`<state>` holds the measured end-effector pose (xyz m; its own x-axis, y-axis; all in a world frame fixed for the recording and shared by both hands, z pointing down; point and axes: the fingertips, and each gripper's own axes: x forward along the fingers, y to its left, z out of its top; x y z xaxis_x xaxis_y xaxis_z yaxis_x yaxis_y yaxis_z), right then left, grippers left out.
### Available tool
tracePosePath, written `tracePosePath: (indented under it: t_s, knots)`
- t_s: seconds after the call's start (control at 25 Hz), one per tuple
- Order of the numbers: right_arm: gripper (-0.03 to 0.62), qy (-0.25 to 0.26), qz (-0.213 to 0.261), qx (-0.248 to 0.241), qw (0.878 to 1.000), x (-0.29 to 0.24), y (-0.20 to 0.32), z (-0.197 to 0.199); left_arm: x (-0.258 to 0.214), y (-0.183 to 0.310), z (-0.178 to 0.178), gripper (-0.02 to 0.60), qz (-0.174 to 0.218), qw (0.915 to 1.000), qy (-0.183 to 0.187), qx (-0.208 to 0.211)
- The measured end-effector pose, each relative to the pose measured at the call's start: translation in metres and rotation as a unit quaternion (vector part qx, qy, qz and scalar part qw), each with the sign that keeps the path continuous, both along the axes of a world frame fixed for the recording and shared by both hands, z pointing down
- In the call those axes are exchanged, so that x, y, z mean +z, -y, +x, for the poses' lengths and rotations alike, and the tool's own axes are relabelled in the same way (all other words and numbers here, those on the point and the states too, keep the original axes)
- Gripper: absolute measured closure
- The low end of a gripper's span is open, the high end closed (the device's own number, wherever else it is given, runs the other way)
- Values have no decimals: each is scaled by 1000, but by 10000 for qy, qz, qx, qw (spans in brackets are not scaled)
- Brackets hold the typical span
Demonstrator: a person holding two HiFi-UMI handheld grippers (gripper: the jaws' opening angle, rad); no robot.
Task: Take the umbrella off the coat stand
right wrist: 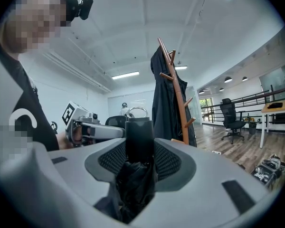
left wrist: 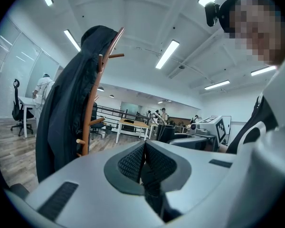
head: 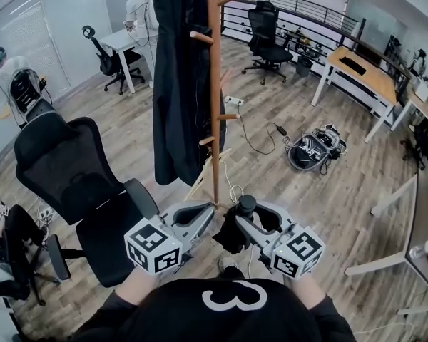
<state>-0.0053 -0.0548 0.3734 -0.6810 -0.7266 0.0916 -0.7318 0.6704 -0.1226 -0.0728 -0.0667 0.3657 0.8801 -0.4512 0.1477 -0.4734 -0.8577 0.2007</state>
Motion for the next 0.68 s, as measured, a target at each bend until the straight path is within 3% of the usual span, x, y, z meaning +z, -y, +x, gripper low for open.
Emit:
tracePosePath:
  t_s: [0.68]
  knots:
    - [404, 25, -117, 67, 9999, 11, -12, -6, 10, -10, -8, 566, -102, 9999, 12, -13]
